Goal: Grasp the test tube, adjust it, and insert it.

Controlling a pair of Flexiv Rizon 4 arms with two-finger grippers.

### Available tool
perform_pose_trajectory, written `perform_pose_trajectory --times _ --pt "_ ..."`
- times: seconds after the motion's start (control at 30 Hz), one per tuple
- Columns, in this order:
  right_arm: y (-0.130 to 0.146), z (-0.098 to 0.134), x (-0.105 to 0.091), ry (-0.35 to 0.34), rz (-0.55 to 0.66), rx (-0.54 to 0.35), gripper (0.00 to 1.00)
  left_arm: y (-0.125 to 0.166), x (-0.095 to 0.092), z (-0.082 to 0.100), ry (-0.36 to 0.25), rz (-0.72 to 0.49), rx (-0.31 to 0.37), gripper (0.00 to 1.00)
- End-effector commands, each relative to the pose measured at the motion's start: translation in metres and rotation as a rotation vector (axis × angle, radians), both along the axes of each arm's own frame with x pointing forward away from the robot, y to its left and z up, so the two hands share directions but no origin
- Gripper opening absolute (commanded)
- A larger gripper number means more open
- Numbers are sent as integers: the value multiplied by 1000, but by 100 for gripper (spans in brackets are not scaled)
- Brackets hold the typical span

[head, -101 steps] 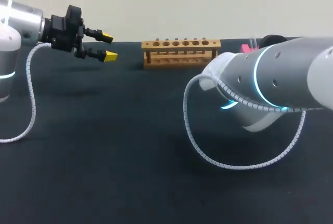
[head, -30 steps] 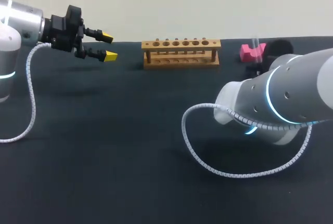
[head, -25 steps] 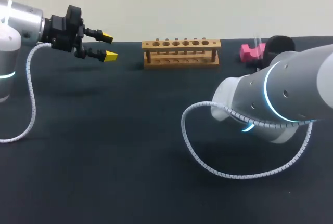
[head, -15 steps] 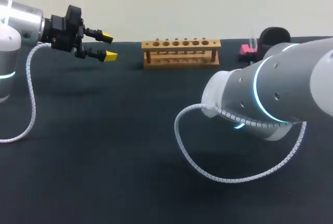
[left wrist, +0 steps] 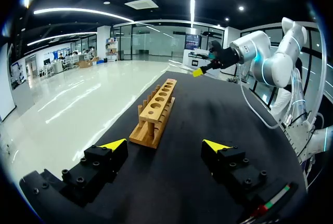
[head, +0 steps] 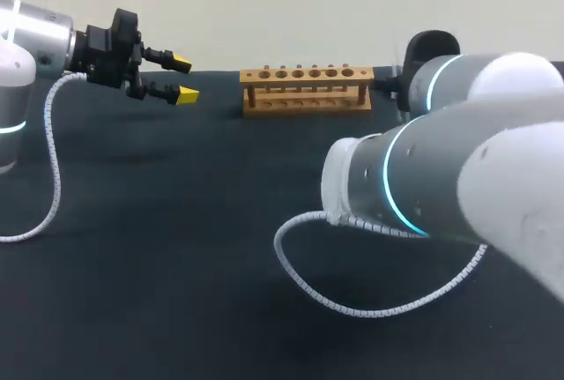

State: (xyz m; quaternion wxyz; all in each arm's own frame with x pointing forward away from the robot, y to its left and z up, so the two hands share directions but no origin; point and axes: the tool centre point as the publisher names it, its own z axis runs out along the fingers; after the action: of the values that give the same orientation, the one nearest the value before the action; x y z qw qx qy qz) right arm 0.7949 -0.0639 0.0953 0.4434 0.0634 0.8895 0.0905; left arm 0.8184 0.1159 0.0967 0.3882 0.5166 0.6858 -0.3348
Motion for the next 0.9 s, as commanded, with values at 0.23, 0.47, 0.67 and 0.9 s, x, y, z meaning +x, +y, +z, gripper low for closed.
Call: perform_pose_trajectory --times 0.23,0.47,0.67,0.9 --pt "35 2 5 34 -162 -105 0 0 -1 -1 -5 2 -2 100" --pt "55 0 10 41 -168 -104 0 0 -1 -1 -5 2 -2 100" --pt "71 -1 11 49 -159 -99 0 0 -1 -1 -5 2 -2 100" --pt "84 -8 12 57 -147 -92 0 0 -1 -1 -5 2 -2 100"
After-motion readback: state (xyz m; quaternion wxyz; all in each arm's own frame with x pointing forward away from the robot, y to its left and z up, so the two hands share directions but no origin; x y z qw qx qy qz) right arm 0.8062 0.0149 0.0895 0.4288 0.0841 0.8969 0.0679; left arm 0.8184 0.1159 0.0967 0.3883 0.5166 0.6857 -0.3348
